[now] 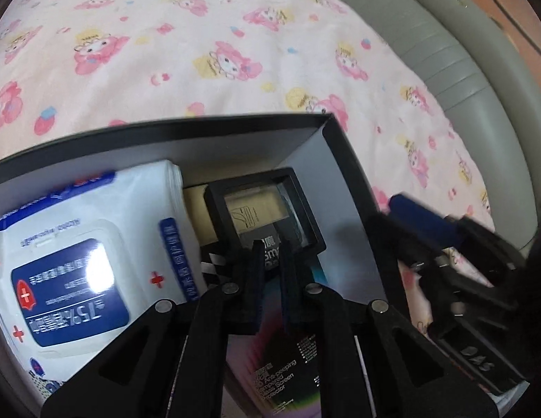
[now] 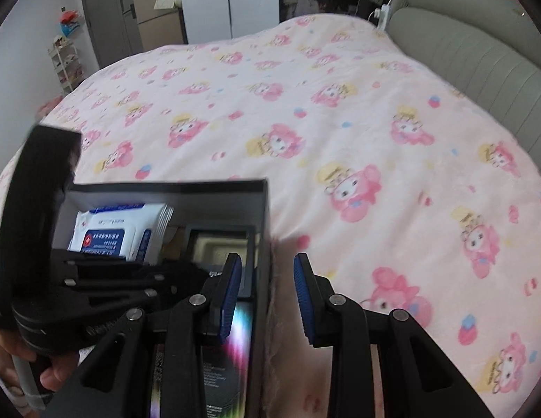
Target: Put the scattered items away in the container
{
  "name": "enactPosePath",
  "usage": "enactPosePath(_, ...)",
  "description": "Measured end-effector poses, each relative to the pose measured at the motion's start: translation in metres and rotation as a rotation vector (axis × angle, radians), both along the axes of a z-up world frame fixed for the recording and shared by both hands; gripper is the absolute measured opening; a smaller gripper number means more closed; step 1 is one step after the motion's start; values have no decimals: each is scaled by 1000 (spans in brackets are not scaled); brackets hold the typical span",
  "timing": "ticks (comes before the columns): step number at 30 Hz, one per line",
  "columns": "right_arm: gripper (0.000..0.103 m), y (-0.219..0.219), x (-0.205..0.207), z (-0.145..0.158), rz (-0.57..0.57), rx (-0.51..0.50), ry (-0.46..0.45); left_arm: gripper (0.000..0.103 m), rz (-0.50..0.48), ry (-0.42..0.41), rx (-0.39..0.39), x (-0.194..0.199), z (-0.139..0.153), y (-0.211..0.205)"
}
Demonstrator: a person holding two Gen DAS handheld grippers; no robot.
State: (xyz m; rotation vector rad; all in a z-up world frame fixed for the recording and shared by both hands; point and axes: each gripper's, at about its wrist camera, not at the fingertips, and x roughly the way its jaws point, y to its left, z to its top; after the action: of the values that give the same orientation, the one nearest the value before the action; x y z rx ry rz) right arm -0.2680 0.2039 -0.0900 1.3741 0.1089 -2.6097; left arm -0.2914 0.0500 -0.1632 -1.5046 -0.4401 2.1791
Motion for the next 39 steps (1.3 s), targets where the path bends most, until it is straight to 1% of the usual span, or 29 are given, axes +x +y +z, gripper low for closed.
enactPosePath(2, 27, -1, 2, 0, 9, -7, -10, 6, -5, 9, 40, 4, 7, -8)
enactPosePath(4, 27, -2, 5, 3, 16, -16, -11, 6, -23, 12, 52, 6, 15, -9)
enactPosePath(8, 28, 2, 8, 10, 11, -32, 5, 6, -48, -20, 19, 1, 8, -2)
enactPosePath(11, 28, 4, 5, 5, 1, -39, -16, 6, -42, -45, -10, -6, -2, 4)
enactPosePath(14, 28, 5, 3, -2, -1, -50, -41, 6, -27, -48, 22, -8, -2, -1)
enactPosePath(16, 28, 3, 3, -3, 3, -42, -43, 6, -18, -30, 41, -6, 2, -4)
enactPosePath(20, 28, -1, 5, 0, 14, -44, -25, 6, -5, 0, 47, -5, 7, -7)
enactPosePath(23, 28, -3, 14, 11, 11, -34, 8, 6, 12, 5, 70, 6, 21, -13)
enactPosePath(24, 28, -4, 18, 15, 11, -33, 19, 7, 4, 29, 71, 14, 33, -14)
enactPosePath(26, 28, -3, 30, 29, 17, -65, 39, 7, -9, 100, 32, 36, 62, -16)
enactPosePath(27, 29, -3, 39, 38, 19, -92, 54, 7, -5, 135, 4, 48, 76, -18)
enactPosePath(30, 29, -11, 65, 55, 37, -120, 77, 11, 12, 235, -80, 88, 116, -22)
enactPosePath(32, 29, -18, 83, 64, 58, -131, 88, 15, 26, 276, -129, 112, 131, -24)
enactPosePath(35, 29, -31, 111, 81, 95, -157, 110, 15, 48, 329, -212, 147, 150, -26)
enactPosePath(39, 29, -50, 136, 94, 141, -160, 126, 16, 88, 337, -245, 171, 157, -46)
